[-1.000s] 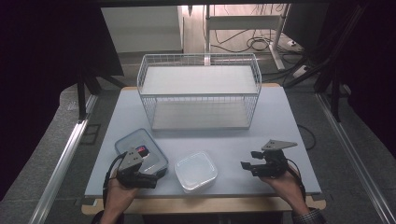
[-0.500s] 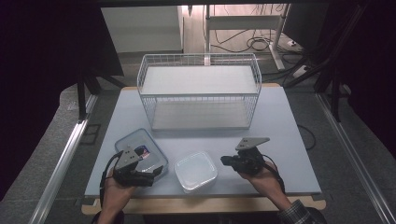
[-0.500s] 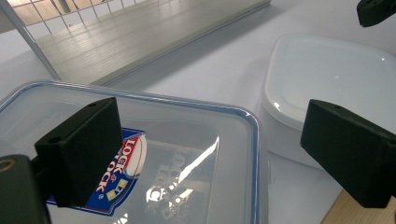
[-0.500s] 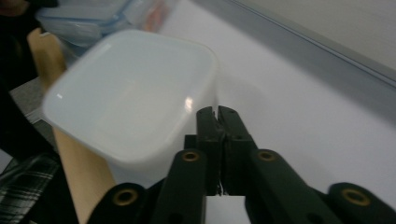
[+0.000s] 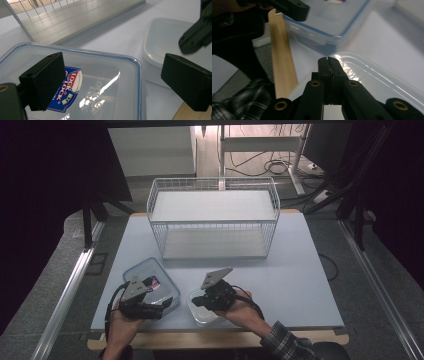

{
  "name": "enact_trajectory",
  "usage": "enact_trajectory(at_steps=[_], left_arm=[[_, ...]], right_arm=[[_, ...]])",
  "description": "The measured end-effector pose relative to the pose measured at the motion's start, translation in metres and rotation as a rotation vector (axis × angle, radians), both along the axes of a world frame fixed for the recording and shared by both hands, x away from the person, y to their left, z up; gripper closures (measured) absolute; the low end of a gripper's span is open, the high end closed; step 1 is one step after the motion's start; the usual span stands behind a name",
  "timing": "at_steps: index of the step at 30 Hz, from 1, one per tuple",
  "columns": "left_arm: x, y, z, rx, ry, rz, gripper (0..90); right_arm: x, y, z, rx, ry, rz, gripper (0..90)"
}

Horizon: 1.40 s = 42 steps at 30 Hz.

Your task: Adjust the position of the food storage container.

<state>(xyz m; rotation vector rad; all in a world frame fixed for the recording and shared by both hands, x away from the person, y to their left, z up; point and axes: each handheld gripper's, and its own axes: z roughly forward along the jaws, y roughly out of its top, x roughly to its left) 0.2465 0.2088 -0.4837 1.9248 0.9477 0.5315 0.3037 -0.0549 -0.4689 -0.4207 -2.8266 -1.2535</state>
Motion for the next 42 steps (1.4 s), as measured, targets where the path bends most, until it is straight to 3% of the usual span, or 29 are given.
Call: enact_trajectory(at_steps=[2, 6, 12, 17, 31, 42], left_arm=[[0.0, 0.001, 0.001, -0.002, -0.002, 0.0, 5.6], [-0.001, 0.003, 0.001, -0.012, -0.003, 0.002, 5.7], [-0.001, 0.002, 0.001, -0.003, 0.001, -0.004, 5.7], [0.0, -0.001, 0.0, 0.012, 0.005, -0.012, 5.9], [0.0, -0.003, -0.002, 0.022, 0.016, -0.02, 7.0], [0.001, -0.004, -0.003, 0.024, 0.02, -0.023, 7.0]], right_arm=[[-0.002, 0.011, -0.003, -0.016, 0.025, 0.013, 89.0], [-0.008, 0.028, -0.008, -0.058, 0.013, 0.055, 89.1], [-0.008, 0.035, -0.01, -0.091, -0.001, 0.063, 89.5], [0.0, 0.023, -0.008, -0.111, -0.03, 0.02, 89.4], [0.026, -0.031, -0.007, -0.091, -0.027, -0.14, 89.5], [0.049, -0.068, -0.007, -0.108, -0.046, -0.261, 89.5]])
